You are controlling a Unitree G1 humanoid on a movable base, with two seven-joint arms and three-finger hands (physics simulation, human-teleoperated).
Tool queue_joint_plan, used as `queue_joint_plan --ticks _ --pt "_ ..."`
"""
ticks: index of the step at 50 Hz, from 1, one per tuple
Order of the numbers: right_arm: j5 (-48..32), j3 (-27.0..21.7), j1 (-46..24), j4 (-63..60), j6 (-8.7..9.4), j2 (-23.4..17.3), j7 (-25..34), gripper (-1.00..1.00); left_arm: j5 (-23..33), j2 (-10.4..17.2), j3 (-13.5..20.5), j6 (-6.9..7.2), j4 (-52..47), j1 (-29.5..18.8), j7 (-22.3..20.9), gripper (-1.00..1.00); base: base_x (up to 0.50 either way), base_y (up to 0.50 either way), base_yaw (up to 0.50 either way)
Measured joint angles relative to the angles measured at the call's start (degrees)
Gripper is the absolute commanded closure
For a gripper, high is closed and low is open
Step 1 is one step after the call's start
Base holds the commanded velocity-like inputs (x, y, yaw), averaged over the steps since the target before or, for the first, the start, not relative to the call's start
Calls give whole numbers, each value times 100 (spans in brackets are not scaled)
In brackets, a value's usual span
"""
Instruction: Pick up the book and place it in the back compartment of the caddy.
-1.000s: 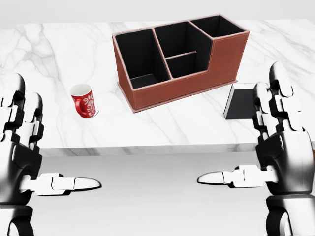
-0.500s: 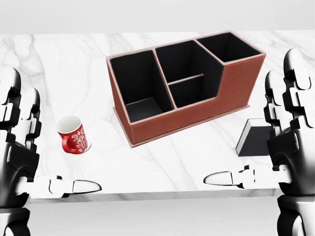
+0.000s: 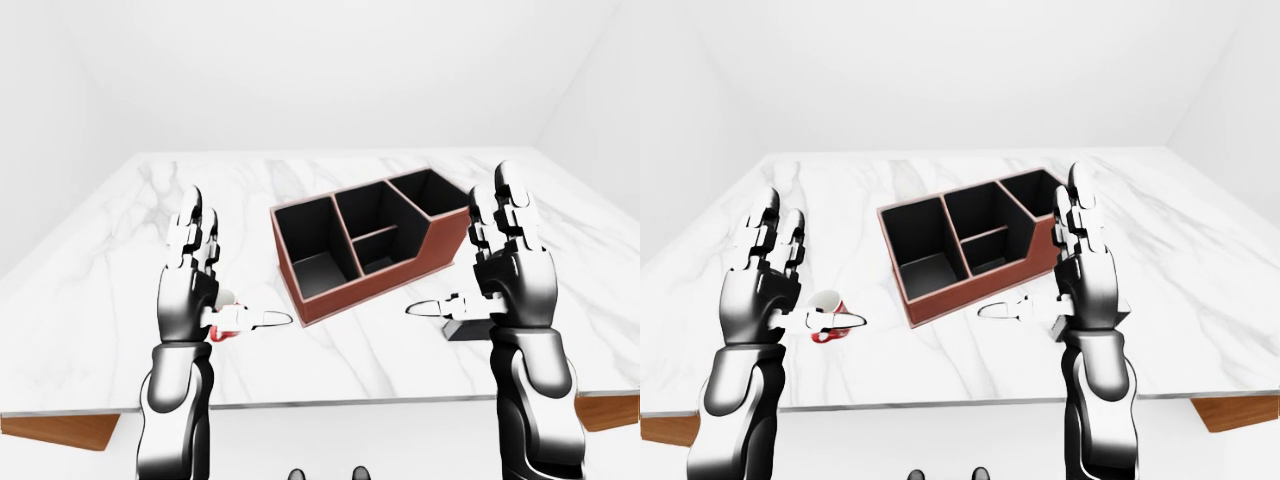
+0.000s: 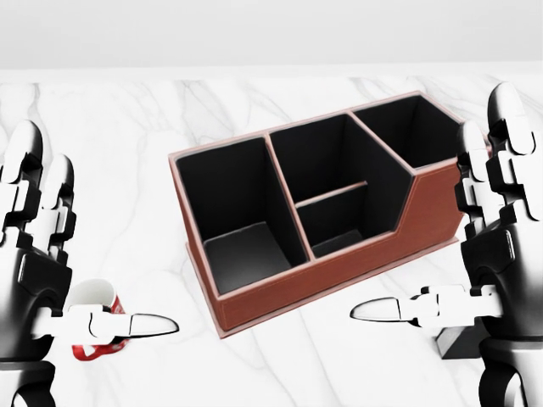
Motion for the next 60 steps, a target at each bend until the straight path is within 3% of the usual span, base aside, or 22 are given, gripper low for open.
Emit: queue_joint_plan --ticks 17,41,60 --pt "-53 29 -2 18 0 9 9 -100 26 -11 -24 0 63 15 0 -100 40 0 0" --pt "-278 80 -53 -49 0 -5 -42 -100 39 -16 -44 0 58 33 -6 -100 0 0 0" --pt "-406 -326 -282 -106 0 -232 52 -100 34 -13 -31 0 32 26 -3 -100 0 0 0"
